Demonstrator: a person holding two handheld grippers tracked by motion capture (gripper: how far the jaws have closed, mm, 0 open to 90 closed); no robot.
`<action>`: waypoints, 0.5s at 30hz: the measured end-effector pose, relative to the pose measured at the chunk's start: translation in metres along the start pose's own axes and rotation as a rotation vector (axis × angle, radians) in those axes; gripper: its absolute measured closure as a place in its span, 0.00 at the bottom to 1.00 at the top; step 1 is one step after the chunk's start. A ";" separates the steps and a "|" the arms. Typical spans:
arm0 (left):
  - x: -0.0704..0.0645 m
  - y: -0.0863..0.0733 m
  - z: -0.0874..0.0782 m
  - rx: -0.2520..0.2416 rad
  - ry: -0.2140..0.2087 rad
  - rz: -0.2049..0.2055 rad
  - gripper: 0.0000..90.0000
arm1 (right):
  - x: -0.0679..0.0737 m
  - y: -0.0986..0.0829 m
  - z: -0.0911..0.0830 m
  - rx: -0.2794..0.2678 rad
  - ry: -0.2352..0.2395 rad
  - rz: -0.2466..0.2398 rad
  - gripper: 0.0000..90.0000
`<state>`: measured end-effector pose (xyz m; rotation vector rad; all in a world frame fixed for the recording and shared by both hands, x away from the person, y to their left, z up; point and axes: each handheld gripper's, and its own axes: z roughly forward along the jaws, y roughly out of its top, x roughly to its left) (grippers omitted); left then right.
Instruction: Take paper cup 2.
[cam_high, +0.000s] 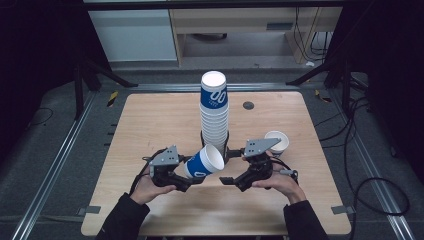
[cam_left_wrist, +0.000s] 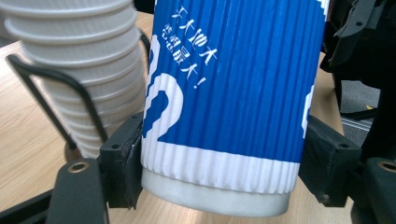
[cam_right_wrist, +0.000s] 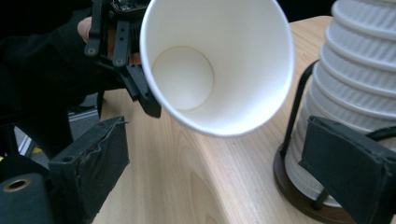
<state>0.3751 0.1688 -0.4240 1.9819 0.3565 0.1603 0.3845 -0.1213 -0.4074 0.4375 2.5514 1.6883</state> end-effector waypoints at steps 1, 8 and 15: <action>-0.002 0.000 0.001 0.001 0.002 0.009 0.29 | 0.001 0.000 0.001 -0.001 0.004 -0.001 0.08; -0.010 0.002 0.008 0.002 -0.013 0.034 0.29 | 0.003 0.001 0.007 -0.023 0.047 0.019 0.08; -0.017 0.001 0.016 0.021 -0.035 0.050 0.29 | 0.005 0.000 0.014 -0.024 0.078 0.028 0.09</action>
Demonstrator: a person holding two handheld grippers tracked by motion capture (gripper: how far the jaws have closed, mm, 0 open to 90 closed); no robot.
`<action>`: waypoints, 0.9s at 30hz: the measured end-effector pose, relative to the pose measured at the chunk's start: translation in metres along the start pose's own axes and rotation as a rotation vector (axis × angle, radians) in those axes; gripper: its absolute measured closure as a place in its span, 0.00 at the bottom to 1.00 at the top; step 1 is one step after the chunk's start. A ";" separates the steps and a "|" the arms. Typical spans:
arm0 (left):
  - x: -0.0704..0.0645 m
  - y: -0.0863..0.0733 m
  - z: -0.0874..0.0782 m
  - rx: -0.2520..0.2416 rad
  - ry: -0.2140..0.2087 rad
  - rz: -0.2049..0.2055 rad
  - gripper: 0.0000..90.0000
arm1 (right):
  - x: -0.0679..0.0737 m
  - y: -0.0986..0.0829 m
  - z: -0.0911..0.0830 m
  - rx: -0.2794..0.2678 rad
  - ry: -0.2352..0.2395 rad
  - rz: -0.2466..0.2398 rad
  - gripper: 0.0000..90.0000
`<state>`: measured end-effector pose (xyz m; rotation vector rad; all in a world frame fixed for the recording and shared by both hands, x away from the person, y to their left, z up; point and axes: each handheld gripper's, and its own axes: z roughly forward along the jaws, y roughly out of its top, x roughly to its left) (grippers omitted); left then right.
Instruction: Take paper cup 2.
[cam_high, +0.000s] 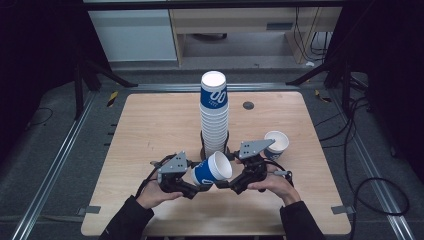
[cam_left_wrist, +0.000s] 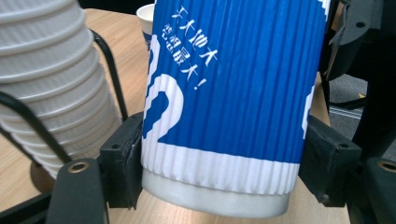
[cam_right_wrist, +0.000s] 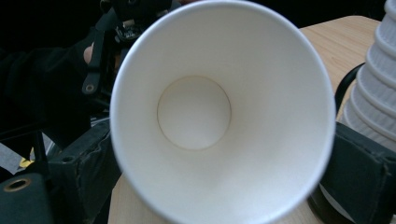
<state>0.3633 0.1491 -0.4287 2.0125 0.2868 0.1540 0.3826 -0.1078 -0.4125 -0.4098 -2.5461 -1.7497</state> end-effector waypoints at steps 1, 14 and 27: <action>-0.001 0.000 0.001 0.002 -0.002 0.003 0.29 | 0.000 0.000 0.001 0.002 0.002 0.002 0.09; -0.002 -0.001 0.004 0.018 -0.014 0.023 0.29 | -0.002 -0.006 0.008 0.018 0.031 0.026 0.17; 0.000 0.000 -0.001 0.046 -0.019 0.017 0.18 | 0.000 -0.004 0.001 0.050 0.015 -0.004 0.19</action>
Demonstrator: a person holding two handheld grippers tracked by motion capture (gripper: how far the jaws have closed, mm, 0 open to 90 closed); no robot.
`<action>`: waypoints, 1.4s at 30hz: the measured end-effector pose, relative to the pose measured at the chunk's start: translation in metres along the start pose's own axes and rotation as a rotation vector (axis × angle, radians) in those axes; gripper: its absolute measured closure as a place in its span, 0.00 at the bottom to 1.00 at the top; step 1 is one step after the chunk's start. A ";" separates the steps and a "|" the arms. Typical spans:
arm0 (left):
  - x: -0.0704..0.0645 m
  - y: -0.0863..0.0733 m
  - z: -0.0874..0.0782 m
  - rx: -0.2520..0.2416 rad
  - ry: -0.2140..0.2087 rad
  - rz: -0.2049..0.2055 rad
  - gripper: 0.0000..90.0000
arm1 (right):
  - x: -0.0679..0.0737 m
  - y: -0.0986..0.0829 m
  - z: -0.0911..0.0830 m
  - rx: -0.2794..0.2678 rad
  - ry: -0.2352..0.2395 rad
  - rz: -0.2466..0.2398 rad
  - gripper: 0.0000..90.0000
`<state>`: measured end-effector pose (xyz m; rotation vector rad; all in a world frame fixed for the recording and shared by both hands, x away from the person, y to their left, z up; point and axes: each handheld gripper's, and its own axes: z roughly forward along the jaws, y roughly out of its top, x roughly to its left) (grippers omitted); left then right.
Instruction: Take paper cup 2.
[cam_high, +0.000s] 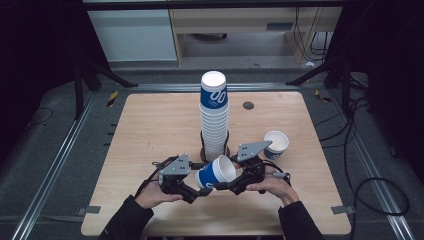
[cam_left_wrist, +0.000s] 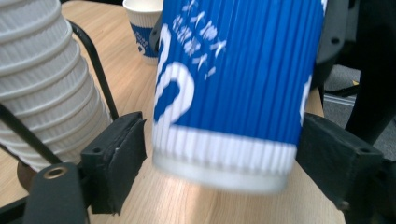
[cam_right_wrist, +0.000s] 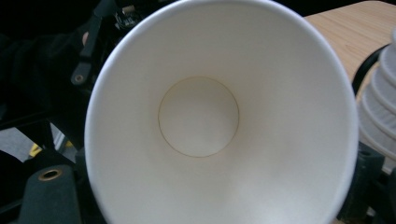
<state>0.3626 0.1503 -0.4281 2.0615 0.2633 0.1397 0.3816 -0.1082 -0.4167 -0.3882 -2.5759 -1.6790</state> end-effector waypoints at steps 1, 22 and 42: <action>0.001 0.000 -0.001 0.009 0.002 -0.003 0.17 | 0.000 0.000 -0.002 0.008 -0.007 -0.003 0.19; -0.001 -0.008 0.019 0.184 -0.024 0.004 0.21 | 0.010 0.003 0.020 0.208 -0.039 -0.108 0.18; 0.008 -0.013 0.013 0.142 0.004 -0.023 0.31 | 0.005 0.008 0.006 0.070 -0.102 -0.078 0.07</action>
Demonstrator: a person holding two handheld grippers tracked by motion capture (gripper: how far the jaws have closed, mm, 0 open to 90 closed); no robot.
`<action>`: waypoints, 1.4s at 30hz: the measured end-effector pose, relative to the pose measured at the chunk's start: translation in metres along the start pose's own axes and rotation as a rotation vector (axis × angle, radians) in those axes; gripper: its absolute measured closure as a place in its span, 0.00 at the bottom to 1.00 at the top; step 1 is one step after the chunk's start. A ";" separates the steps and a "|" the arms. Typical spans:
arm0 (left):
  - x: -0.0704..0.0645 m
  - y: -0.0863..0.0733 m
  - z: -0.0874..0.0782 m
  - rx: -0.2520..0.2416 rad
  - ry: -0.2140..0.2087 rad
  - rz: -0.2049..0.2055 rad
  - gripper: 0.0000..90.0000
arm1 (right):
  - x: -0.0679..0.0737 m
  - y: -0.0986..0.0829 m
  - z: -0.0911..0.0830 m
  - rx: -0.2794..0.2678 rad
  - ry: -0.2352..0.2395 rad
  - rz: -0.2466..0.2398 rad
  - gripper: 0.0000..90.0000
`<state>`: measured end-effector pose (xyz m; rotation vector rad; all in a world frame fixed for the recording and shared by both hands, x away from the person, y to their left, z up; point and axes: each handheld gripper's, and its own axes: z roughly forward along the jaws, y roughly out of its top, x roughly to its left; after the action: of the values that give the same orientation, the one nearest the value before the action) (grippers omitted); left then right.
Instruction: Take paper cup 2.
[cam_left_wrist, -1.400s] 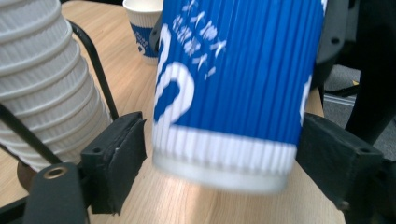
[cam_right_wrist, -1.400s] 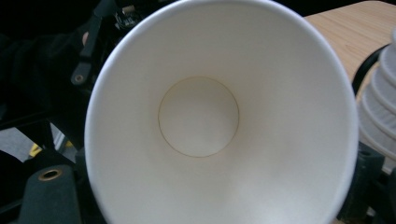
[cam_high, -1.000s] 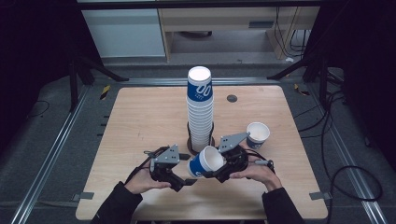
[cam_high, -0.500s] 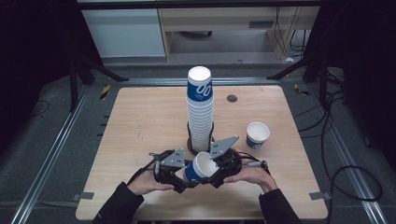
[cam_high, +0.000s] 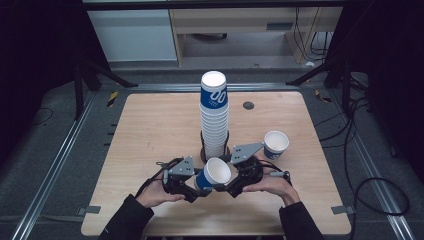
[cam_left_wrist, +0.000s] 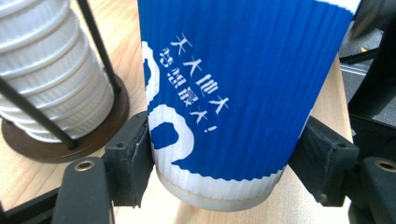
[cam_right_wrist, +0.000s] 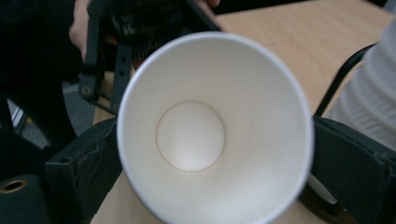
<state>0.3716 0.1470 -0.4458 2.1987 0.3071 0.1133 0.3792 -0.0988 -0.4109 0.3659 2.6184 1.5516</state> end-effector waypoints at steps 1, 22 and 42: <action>0.001 -0.001 -0.001 -0.006 0.008 -0.004 0.31 | -0.001 0.001 -0.004 -0.022 -0.006 0.009 0.07; 0.001 0.005 -0.013 -0.207 0.057 -0.058 0.31 | -0.007 0.000 -0.010 -0.169 0.011 0.099 0.08; -0.006 0.006 -0.001 -0.223 0.058 -0.057 0.31 | -0.005 -0.004 0.010 -0.190 0.029 0.121 0.22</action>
<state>0.3669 0.1428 -0.4396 1.9664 0.3711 0.1724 0.3846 -0.0936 -0.4195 0.4983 2.4824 1.8388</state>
